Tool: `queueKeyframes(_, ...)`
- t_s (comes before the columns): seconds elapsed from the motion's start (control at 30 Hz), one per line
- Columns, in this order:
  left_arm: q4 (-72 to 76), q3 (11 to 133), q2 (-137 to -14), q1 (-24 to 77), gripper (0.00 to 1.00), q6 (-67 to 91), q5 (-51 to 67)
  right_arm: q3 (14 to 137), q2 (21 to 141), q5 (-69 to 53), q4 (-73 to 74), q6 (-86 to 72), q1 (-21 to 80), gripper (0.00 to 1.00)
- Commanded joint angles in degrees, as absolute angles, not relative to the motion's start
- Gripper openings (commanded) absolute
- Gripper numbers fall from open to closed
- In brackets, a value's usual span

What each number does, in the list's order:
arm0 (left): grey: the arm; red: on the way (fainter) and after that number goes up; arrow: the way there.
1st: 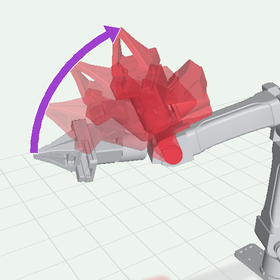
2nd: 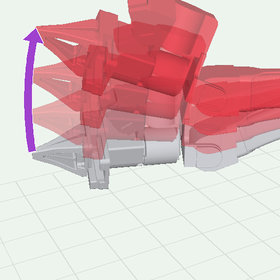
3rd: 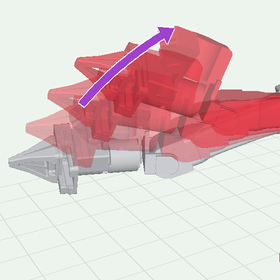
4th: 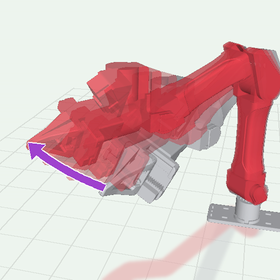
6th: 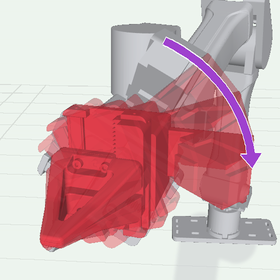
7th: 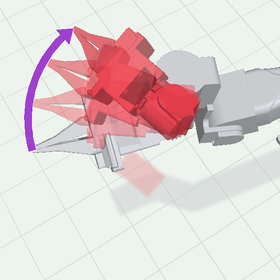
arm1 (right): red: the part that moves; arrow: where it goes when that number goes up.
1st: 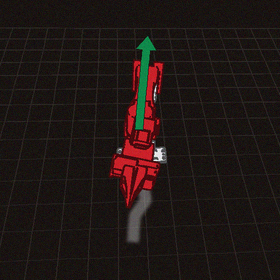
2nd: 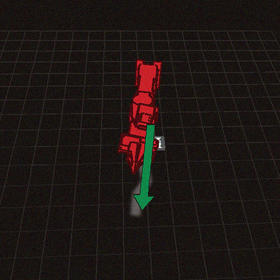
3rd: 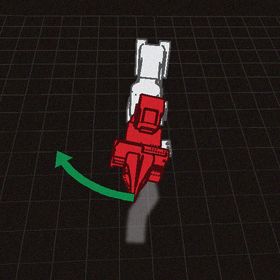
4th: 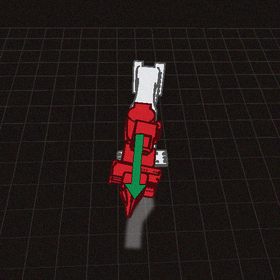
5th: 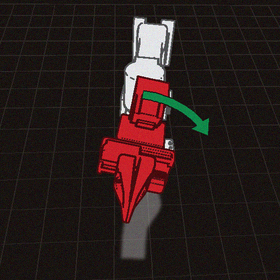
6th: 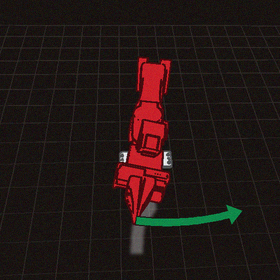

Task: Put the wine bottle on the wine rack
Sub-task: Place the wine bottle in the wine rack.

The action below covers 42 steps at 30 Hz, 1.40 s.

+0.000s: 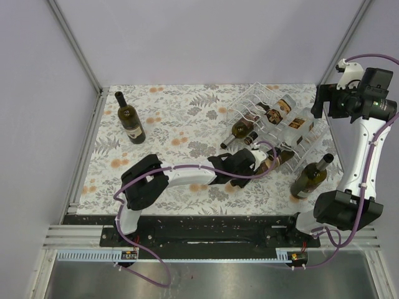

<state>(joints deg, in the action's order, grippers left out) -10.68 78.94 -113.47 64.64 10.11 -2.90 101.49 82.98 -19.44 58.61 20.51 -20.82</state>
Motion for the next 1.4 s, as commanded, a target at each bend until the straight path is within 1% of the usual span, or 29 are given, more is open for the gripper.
queueKeyframes(0.0, -4.22, 84.11, -113.46, 64.86, 0.0, 11.24, -4.04, 101.16, 80.6, -21.88, 58.27, 20.92, -21.18, 0.98)
queueKeyframes(0.6, -10.02, 91.75, -118.74, 64.95, 0.0, 20.3, -1.85, 100.28, 79.98, -24.17, 58.1, 20.48, -21.53, 0.98)
queueKeyframes(0.9, -11.16, 91.76, -118.65, 65.3, 0.0, 23.73, -0.26, 99.05, 78.75, -23.9, 57.83, 20.57, -21.71, 0.98)
queueKeyframes(1.0, -11.25, 92.11, -118.83, 65.48, 0.0, 24.87, 2.81, 99.4, 78.66, -24.61, 57.92, 19.87, -21.71, 0.98)
queueKeyframes(1.37, -12.13, 93.51, -119.18, 65.83, 0.0, 23.91, 4.13, 100.55, 77.35, -18.9, 58.27, 17.41, -22.32, 0.97)
